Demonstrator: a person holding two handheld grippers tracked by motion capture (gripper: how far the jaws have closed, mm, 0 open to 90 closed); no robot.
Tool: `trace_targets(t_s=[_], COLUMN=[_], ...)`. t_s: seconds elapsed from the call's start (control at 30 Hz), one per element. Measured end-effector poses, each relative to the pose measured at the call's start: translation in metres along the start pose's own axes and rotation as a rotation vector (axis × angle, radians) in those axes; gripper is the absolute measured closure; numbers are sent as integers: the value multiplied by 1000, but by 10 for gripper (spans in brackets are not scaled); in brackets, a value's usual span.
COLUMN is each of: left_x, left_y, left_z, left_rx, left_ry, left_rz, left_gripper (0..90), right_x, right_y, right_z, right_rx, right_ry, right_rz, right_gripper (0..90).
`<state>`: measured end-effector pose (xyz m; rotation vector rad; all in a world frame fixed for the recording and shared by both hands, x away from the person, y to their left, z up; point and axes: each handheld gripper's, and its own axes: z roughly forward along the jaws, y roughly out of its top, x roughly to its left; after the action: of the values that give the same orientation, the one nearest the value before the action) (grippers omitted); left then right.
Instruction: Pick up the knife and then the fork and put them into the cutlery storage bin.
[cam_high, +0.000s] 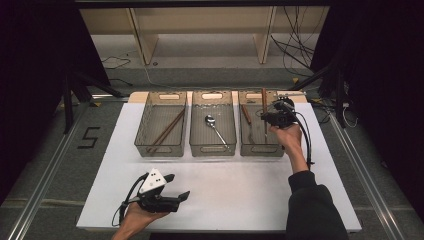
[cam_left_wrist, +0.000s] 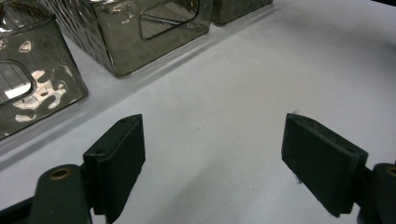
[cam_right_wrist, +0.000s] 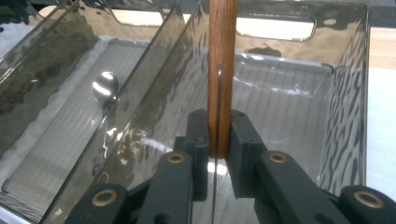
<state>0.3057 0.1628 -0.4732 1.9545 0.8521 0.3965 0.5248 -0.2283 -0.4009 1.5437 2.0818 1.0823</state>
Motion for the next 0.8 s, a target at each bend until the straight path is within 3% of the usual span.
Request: trace_targets(t_s=[0.43, 0.47, 0.8], left_x=[0, 1, 0], left_y=[0, 0, 0], left_z=[1, 1, 1], left_rx=[15, 15, 17], left_ry=[0, -1, -1], left_rz=[1, 0, -1], left_gripper=[212, 211, 211], right_x=[3, 3, 8], right_y=[-2, -2, 1], right_z=[6, 5, -4], right_rx=[40, 38, 8], right_ry=[-44, -41, -27], right_rz=[-3, -3, -24], right_gripper=[768, 716, 672])
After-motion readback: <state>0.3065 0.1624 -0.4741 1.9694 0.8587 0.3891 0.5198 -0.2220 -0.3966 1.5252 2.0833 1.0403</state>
